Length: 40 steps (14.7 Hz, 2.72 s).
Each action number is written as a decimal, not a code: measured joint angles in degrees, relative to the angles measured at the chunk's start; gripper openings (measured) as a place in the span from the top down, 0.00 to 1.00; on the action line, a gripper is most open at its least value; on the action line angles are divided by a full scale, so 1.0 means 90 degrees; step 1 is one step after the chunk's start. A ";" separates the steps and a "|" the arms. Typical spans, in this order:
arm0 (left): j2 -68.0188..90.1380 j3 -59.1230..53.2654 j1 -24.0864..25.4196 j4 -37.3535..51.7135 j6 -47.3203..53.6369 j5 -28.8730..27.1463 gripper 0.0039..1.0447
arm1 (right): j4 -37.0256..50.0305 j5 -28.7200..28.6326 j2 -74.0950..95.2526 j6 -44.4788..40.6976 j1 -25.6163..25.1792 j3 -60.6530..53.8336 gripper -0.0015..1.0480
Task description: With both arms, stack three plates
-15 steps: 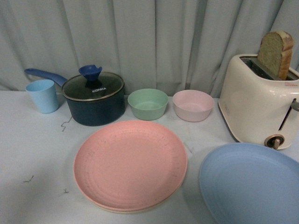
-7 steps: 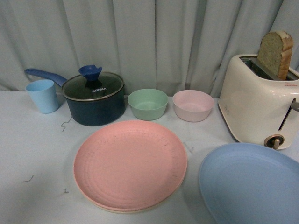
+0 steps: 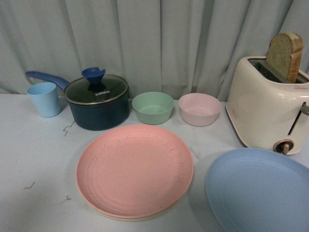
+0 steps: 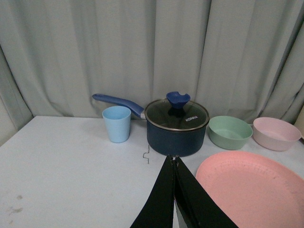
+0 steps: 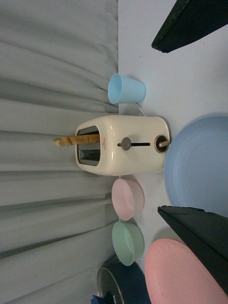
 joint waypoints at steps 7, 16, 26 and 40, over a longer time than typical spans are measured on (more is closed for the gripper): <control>-0.1741 0.0044 0.0000 -0.1756 0.0000 -0.0010 0.99 | -0.0002 0.0002 0.0000 0.0002 0.0000 0.0000 0.06; -0.1744 0.0002 0.0000 -0.1851 0.0000 0.0007 0.22 | 0.0257 -0.1617 0.0750 -0.0510 -0.0840 0.0107 0.06; -0.1744 0.0002 0.0000 -0.1851 0.0017 0.0000 0.06 | 0.3723 -0.0202 1.0919 0.0100 -0.1302 0.2637 0.06; -0.1744 0.0002 0.0000 -0.1851 0.0019 0.0000 0.06 | 0.3519 -0.0158 1.2186 0.1020 -0.0806 0.3313 0.73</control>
